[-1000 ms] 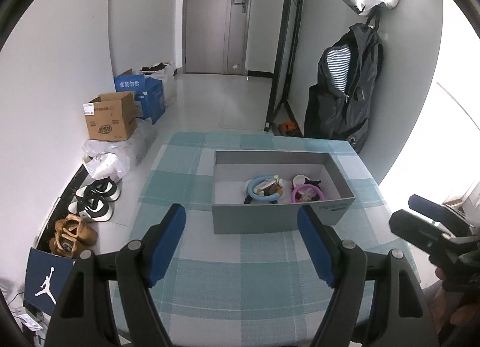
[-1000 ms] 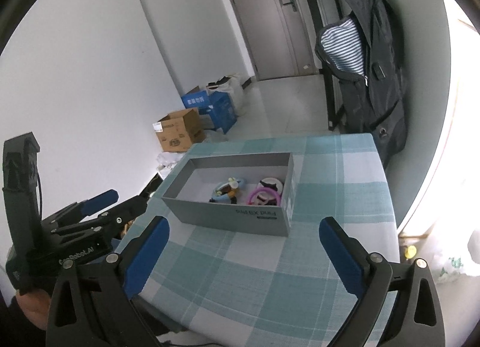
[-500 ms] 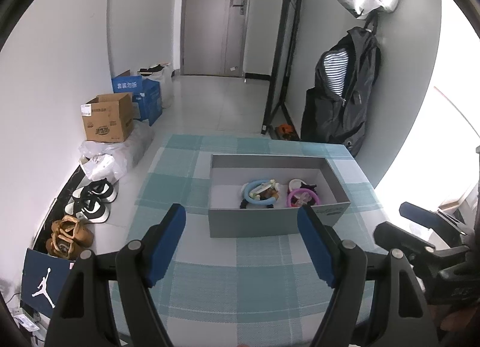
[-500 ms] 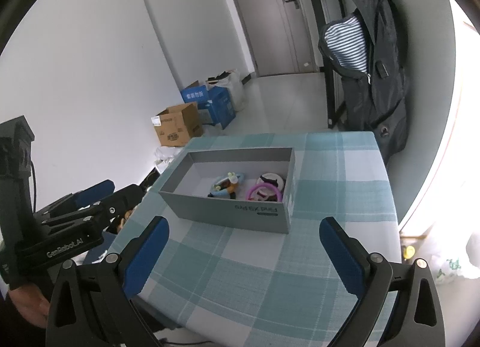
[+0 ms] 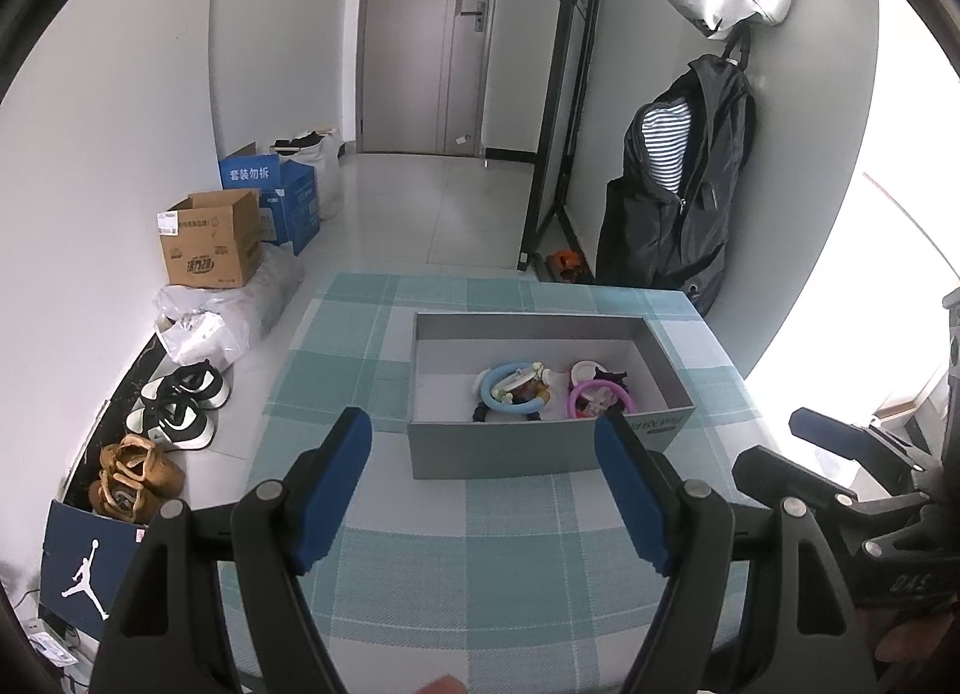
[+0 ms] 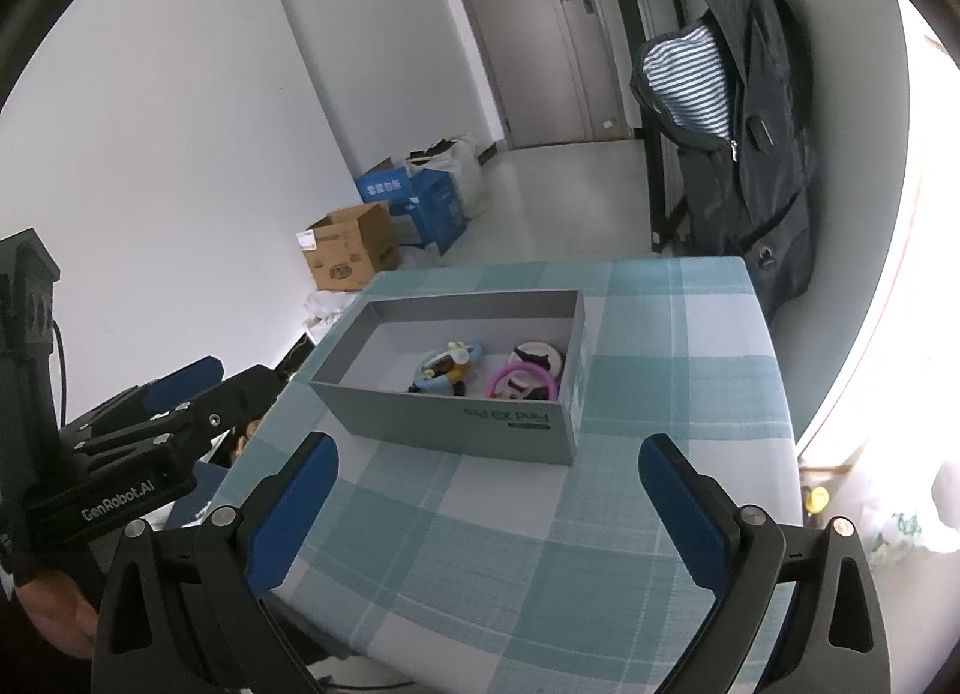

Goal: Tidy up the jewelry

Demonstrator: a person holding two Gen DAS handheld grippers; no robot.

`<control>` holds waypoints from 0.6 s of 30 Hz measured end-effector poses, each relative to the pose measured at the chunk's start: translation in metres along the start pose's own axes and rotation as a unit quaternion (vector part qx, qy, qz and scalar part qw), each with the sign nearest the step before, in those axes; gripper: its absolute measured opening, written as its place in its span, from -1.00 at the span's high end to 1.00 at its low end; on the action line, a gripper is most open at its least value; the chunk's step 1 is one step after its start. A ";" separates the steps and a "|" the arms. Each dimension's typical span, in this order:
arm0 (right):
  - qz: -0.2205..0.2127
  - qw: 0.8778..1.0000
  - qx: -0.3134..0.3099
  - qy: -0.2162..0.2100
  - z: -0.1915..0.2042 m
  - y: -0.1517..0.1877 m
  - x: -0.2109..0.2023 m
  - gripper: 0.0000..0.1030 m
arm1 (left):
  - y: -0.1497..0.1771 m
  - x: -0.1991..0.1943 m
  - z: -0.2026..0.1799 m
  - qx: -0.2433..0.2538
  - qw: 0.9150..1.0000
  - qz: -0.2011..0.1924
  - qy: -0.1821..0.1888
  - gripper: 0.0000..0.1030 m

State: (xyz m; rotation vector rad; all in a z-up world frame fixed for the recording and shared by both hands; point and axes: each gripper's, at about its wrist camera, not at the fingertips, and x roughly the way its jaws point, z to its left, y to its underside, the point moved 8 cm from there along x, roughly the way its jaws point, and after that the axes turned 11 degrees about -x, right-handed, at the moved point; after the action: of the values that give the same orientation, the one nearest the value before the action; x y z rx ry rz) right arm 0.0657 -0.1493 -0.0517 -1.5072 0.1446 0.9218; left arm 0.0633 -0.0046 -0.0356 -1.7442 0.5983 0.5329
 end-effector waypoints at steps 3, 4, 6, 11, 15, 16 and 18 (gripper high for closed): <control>0.001 1.000 -0.002 0.000 0.000 0.000 0.000 -0.97 | 0.000 0.000 0.000 0.000 1.000 0.000 -0.001 -0.42; 0.001 1.000 -0.003 0.001 0.000 0.000 0.000 -0.97 | 0.000 0.000 0.000 -0.001 1.000 0.001 0.001 -0.42; 0.001 1.000 -0.003 0.001 0.000 0.000 0.001 -0.97 | 0.000 0.000 -0.001 0.000 1.000 0.000 -0.001 -0.42; 0.001 1.000 -0.002 0.001 0.000 0.000 0.001 -0.97 | -0.001 0.001 0.000 -0.002 1.000 -0.004 -0.002 -0.42; 0.002 1.000 -0.002 0.002 -0.001 0.000 0.001 -0.97 | -0.002 0.002 0.000 -0.006 1.000 -0.005 -0.003 -0.42; 0.002 1.000 -0.002 0.002 -0.001 0.000 0.001 -0.97 | -0.002 0.002 0.000 -0.007 1.000 -0.005 -0.004 -0.42; 0.001 1.000 -0.002 0.002 -0.001 0.000 0.001 -0.97 | -0.002 0.002 -0.001 -0.008 1.000 -0.005 -0.004 -0.42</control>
State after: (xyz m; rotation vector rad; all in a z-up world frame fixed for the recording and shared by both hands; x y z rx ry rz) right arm 0.0668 -0.1494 -0.0524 -1.5130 0.1470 0.9215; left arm 0.0661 -0.0051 -0.0355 -1.7588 0.5809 0.5394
